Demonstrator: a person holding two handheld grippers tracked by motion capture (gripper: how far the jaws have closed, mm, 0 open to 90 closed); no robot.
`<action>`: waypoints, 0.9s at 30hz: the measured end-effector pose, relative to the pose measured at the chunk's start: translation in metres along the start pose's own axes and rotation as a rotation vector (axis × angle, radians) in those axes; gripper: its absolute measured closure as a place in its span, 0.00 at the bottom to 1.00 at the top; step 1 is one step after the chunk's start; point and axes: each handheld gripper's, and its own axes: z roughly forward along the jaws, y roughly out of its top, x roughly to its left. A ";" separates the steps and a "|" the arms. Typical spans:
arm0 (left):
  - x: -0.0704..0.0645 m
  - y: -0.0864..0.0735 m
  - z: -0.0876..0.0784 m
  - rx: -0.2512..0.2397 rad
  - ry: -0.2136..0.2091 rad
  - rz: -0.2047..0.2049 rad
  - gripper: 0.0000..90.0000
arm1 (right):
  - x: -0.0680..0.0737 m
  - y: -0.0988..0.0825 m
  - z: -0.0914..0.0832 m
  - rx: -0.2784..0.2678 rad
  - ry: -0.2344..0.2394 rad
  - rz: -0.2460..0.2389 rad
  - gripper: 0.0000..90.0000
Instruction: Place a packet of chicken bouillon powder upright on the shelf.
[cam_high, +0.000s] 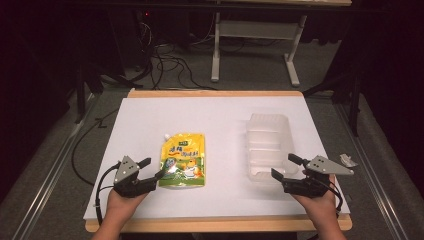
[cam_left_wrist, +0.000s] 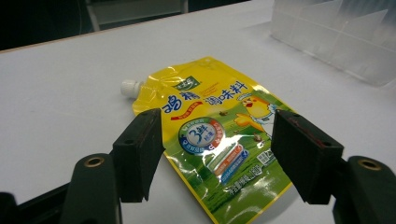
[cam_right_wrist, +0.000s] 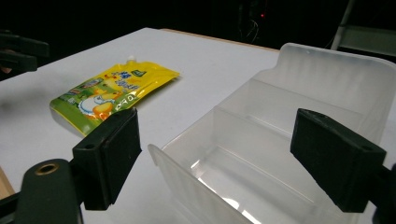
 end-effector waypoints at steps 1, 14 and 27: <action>0.000 0.000 0.000 0.002 0.001 0.001 0.38 | 0.001 0.000 0.001 0.005 -0.001 0.001 0.18; 0.004 0.000 0.005 0.039 0.016 -0.044 0.39 | 0.001 -0.005 0.005 0.031 0.000 -0.005 0.18; 0.018 -0.001 0.015 0.069 0.059 -0.137 0.41 | 0.001 -0.006 0.006 0.041 0.000 -0.010 0.19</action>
